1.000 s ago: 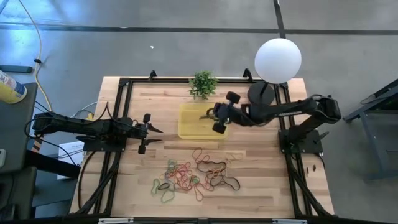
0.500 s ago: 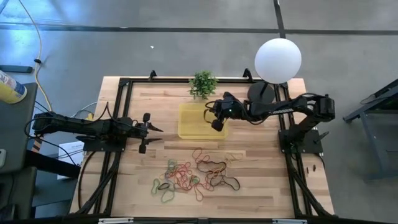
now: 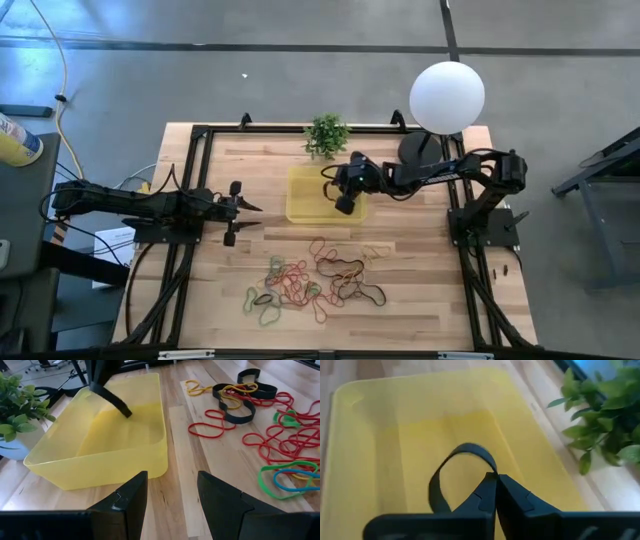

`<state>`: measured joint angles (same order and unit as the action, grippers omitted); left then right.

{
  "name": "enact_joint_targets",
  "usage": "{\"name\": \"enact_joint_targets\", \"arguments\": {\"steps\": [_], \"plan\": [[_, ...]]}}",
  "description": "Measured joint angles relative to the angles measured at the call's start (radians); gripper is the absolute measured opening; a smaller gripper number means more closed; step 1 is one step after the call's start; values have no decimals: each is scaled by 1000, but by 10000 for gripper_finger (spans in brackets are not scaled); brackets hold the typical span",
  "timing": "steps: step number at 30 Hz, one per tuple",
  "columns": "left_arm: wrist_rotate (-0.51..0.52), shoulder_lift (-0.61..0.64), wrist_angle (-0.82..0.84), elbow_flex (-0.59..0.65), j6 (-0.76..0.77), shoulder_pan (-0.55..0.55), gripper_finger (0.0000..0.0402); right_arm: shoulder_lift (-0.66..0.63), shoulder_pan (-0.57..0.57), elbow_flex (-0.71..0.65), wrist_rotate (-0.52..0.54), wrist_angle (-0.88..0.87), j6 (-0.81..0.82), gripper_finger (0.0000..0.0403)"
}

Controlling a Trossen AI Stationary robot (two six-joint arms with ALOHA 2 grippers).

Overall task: Pick and place rubber bands into bin
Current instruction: Put the black rubber band into the yellow bin

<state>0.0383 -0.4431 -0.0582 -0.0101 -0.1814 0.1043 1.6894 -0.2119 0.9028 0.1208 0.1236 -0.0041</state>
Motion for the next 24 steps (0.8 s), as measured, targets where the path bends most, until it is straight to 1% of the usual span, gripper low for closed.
{"name": "enact_joint_targets", "arguments": {"steps": [2, 4, 6, 12, 14, 17, 19, 21, 24], "plan": [[0, 0, 0, 0, 4, 0, 161, 0, 0, 0, -31, -11, -3, 21], [0, 0, 0, 0, 7, 0, 161, 0, 0, 0, -53, -13, -4, 43], [0, 0, 0, 0, 8, 0, 161, 0, 0, 0, -63, -7, -4, 73], [-8, 0, 3, 0, 3, 0, 161, -6, 0, 0, -49, -14, -4, 176], [-70, 0, 1, 0, -28, 0, 161, -21, 8, 0, -45, -5, -22, 203], [-275, 0, -39, 0, -76, -2, 161, -59, 32, 0, -46, -6, -61, 229], [-380, 0, -81, 0, -80, -17, 161, -95, 53, 0, -46, -24, -92, 237], [-421, 1, -97, -4, -81, -51, 161, -134, 78, 0, -45, -50, -119, 239], [-423, 0, -87, -25, -77, -130, 161, -196, 121, 0, -45, -110, -135, 236]]}}
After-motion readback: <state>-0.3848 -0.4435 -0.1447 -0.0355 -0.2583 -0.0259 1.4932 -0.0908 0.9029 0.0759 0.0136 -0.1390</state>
